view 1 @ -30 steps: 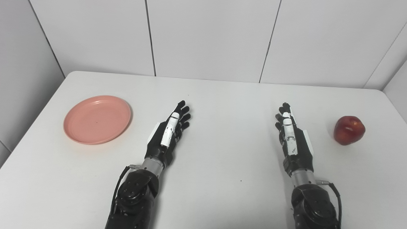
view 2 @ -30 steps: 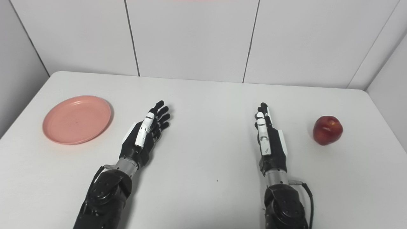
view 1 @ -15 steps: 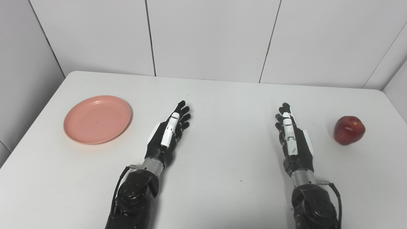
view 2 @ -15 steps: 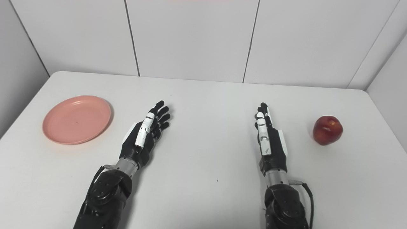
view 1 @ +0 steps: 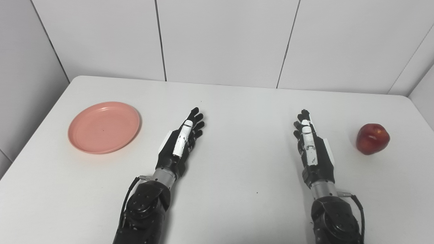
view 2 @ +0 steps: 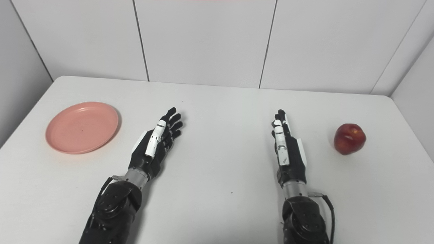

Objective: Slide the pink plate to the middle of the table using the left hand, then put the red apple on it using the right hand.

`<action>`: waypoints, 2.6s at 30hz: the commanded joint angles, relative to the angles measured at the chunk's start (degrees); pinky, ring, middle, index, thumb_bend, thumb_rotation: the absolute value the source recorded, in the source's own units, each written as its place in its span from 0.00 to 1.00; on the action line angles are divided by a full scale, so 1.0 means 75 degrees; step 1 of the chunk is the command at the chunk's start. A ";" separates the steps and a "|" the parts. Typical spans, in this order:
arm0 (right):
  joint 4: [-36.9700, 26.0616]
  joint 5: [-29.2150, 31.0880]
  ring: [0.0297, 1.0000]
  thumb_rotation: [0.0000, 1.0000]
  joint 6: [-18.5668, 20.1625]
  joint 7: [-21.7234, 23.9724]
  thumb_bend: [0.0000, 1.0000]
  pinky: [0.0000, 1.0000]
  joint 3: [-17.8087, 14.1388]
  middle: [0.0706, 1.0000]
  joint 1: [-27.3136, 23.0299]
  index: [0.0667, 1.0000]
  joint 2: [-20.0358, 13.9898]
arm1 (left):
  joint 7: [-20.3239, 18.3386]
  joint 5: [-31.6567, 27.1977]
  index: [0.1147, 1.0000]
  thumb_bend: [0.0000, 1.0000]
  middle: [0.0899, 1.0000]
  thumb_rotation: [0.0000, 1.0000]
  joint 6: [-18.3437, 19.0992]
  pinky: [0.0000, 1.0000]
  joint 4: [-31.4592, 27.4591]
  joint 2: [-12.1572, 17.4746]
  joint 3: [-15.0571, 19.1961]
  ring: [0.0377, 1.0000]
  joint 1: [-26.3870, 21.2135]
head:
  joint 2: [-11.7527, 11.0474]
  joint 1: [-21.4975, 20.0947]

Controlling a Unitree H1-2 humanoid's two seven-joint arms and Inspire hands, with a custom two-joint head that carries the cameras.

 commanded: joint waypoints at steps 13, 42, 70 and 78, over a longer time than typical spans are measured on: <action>-0.0137 0.0235 0.99 1.00 -0.0362 0.0302 0.17 1.00 -0.0129 0.99 -0.0014 1.00 -0.0359 | 0.0177 0.0238 0.97 0.39 0.98 1.00 -0.0639 0.99 0.0270 -0.0494 -0.0146 0.97 -0.0144 | -0.0648 0.1327; -0.0259 0.0320 1.00 1.00 -0.0291 0.0357 0.13 1.00 -0.0118 1.00 0.0058 1.00 -0.0383 | 0.0225 0.0367 0.97 0.41 0.98 1.00 -0.0690 0.99 0.0115 -0.0547 -0.0157 0.97 -0.0209 | -0.0964 0.1815; -0.0261 0.0263 0.98 1.00 -0.0344 0.0308 0.10 1.00 -0.0120 0.99 0.0053 1.00 -0.0346 | 0.0388 0.0115 0.89 0.41 0.91 1.00 0.0114 0.90 -0.1309 0.0044 0.0600 0.89 -0.0850 | -0.1091 0.2094; -0.0212 0.0259 0.98 1.00 -0.0431 0.0346 0.09 1.00 -0.0110 0.99 0.0046 1.00 -0.0369 | 0.0604 -0.0149 0.89 0.38 0.91 1.00 0.0196 0.91 -0.1560 0.0414 0.1273 0.91 -0.1310 | -0.1103 0.2109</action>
